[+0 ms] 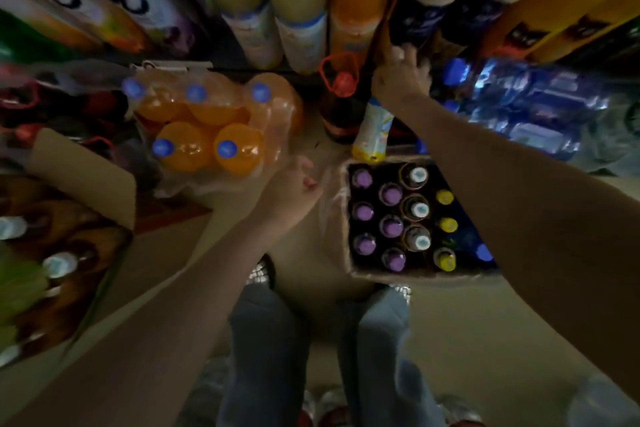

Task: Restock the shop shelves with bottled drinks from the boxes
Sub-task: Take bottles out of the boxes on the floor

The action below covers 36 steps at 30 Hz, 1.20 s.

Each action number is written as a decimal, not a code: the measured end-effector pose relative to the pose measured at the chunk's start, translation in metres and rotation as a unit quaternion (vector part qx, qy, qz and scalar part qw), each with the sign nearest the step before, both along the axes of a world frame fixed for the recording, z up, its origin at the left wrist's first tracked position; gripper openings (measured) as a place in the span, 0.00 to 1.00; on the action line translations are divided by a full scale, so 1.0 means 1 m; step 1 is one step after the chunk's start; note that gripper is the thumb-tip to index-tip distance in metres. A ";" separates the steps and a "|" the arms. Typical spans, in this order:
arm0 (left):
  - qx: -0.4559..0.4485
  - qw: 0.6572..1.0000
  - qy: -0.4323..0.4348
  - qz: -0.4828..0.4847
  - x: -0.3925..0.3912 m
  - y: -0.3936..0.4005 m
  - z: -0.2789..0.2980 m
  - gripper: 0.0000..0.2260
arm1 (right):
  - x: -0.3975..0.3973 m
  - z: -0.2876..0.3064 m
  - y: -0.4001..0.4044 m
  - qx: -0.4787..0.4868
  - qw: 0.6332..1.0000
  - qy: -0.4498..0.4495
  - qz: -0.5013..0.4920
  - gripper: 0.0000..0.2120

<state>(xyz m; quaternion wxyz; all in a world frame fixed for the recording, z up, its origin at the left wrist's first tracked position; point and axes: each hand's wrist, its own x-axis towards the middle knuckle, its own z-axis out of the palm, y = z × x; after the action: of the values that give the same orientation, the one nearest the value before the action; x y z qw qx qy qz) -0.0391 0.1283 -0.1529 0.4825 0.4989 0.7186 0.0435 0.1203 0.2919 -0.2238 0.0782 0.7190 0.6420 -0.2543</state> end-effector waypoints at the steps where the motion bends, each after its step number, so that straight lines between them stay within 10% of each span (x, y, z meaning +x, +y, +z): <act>1: -0.002 1.000 0.002 0.014 -0.007 -0.004 0.000 0.15 | -0.001 -0.002 0.001 0.017 1.000 -0.004 -0.013 0.24; 14: 0.038 0.996 -0.028 0.080 -0.020 -0.015 -0.027 0.10 | -0.021 -0.027 -0.026 0.008 0.993 0.061 -0.096 0.46; 23: 0.055 0.992 -0.051 0.100 0.000 0.028 -0.042 0.39 | -0.010 -0.017 -0.055 -0.037 0.983 0.080 -0.159 0.37; 36: 0.269 0.951 0.137 0.072 0.012 0.060 -0.111 0.23 | -0.035 -0.118 -0.063 -0.022 0.965 0.130 -0.225 0.38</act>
<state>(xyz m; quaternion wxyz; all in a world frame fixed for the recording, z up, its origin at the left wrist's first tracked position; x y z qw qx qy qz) -0.0270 0.1878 -0.2637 0.2228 0.5582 0.7735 0.2012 0.0856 0.2289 -0.3419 -0.0495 0.8037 0.4625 -0.3712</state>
